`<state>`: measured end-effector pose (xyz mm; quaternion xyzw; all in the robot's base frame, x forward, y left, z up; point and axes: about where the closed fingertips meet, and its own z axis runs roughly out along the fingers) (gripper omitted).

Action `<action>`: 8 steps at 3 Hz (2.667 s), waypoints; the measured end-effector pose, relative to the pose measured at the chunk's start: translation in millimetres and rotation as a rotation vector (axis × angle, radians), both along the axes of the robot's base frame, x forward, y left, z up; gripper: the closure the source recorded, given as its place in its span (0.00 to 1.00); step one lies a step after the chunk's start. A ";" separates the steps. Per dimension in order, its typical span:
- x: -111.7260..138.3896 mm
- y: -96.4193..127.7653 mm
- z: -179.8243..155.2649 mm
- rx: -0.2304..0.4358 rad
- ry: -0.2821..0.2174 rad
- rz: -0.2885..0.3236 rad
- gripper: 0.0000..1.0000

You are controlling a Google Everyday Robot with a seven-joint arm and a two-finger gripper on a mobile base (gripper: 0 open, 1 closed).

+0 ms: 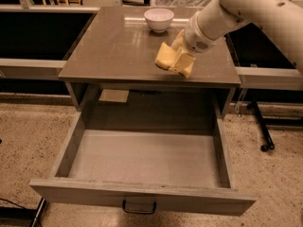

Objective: Pick sponge from top drawer and place on counter

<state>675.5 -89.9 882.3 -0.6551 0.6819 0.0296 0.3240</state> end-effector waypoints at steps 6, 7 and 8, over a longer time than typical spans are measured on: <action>37.7 6.3 -7.6 -0.014 0.094 -0.105 0.00; 17.8 -16.2 29.2 -0.039 0.167 -0.069 0.00; 17.9 -16.2 29.1 -0.039 0.167 -0.069 0.00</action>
Offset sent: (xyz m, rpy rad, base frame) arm 0.0664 0.0269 -0.0231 -0.0303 -0.0275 -0.1784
